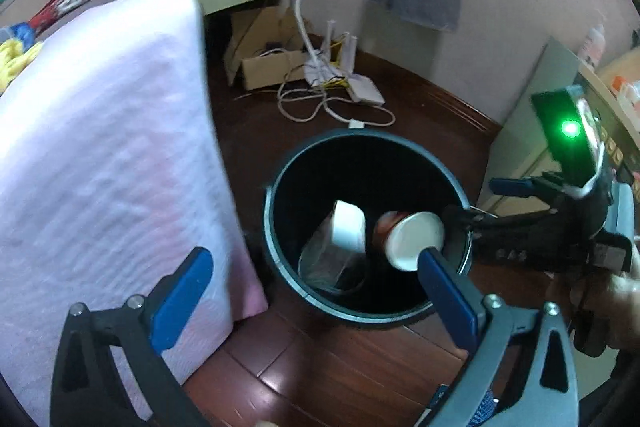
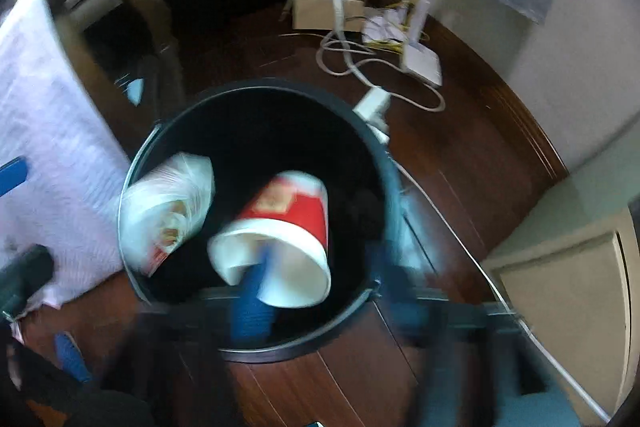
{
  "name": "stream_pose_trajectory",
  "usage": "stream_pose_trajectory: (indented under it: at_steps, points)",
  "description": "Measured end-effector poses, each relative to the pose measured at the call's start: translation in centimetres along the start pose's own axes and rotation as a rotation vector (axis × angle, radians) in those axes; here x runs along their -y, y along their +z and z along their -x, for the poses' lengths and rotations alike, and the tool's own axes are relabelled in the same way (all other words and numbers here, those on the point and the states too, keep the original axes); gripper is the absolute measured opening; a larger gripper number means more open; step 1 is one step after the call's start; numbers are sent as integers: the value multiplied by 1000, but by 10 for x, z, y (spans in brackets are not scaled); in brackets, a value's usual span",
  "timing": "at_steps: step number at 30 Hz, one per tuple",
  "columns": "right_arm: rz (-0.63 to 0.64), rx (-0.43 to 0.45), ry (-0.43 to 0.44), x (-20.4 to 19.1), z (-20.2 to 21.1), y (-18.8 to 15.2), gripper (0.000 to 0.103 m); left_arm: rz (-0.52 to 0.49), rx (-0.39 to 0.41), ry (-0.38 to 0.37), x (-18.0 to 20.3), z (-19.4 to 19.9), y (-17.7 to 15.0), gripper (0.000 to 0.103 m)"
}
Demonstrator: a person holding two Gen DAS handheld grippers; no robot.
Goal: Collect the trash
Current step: 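Carry the carton and red cup to the black bin and release both, then move both tools back over the table toward the remaining trash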
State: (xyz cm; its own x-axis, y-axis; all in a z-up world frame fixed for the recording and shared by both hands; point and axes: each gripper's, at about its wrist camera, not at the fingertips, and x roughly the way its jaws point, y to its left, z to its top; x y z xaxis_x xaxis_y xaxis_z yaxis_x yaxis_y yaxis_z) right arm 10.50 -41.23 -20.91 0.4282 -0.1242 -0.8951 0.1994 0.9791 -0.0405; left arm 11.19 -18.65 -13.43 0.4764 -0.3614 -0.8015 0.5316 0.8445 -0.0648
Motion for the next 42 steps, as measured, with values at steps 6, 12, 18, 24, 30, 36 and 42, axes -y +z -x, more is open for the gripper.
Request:
stream_pose_trajectory:
  at_steps: [6, 12, 18, 24, 30, 36, 42]
  points:
    - [-23, 56, 18, -5, 46, 10, 98, 54, 96, 114, -16, 57, 0, 102]
    - [-26, 234, 45, -37, 117, 20, 103, 125, 165, 202, -45, 107, -1, 102]
    - [30, 294, 111, -91, 156, 31, 103, 192, 233, 294, -81, 142, -10, 102]
    - [108, 290, 199, -139, 173, 32, 103, 248, 260, 347, -103, 170, -22, 102]
    - [158, 357, 236, -170, 195, 31, 103, 268, 287, 388, -114, 192, -30, 102]
    - [190, 415, 283, -195, 217, 34, 103, 289, 307, 409, -126, 207, -39, 102]
    - [246, 457, 323, -220, 231, 28, 103, 324, 309, 416, -141, 218, -53, 102]
